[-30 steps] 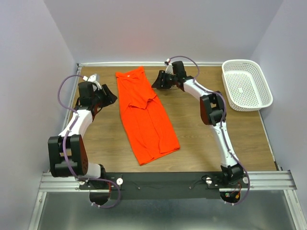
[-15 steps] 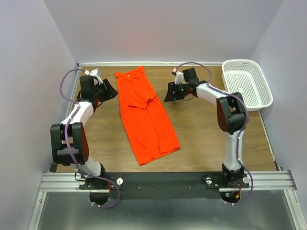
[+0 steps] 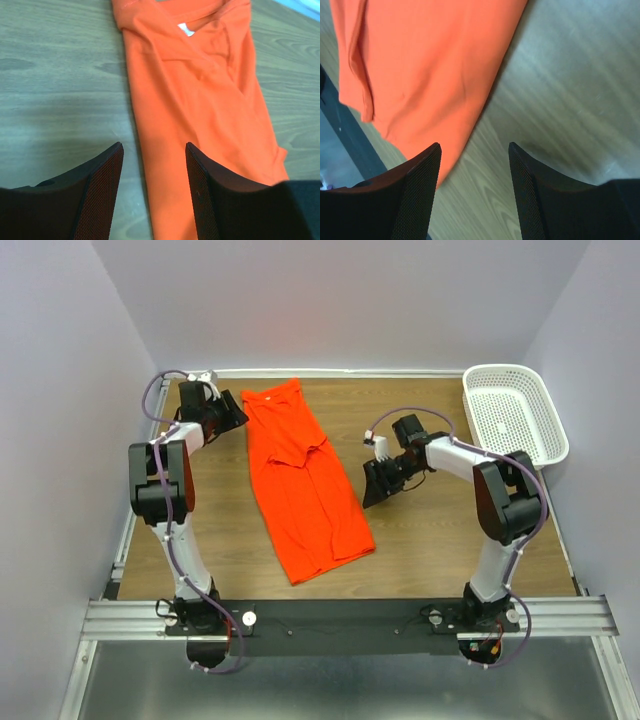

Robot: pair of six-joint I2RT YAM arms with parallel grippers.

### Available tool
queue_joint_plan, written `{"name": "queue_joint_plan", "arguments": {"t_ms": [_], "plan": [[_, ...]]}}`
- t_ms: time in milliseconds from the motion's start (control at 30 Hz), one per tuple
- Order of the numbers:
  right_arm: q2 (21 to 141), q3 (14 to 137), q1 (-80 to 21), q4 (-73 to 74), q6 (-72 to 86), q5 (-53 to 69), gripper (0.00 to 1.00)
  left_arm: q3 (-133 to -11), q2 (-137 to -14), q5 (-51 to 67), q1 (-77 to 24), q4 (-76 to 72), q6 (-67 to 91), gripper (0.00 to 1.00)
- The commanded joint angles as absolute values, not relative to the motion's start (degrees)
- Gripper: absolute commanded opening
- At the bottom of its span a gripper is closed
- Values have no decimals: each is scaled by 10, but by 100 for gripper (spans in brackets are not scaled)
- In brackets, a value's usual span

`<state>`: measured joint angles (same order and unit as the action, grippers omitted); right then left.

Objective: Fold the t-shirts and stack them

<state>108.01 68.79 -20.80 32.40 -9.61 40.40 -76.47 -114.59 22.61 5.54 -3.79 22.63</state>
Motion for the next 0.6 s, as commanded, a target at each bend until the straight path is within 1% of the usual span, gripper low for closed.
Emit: {"name": "queue_joint_plan", "arguments": {"t_ms": [0, 267, 500, 567], "plan": [[1070, 663, -209, 368, -142, 429, 64, -806, -1193, 242, 58, -50, 235, 61], [1104, 659, -215, 394, -162, 454, 64, -865, -1266, 284, 55, -40, 243, 61], [1126, 665, -243, 397, -148, 456, 63, -875, -1280, 281, 54, -33, 245, 61], [1135, 672, -250, 396, -139, 454, 62, -877, -1279, 283, 54, -31, 244, 59]]}}
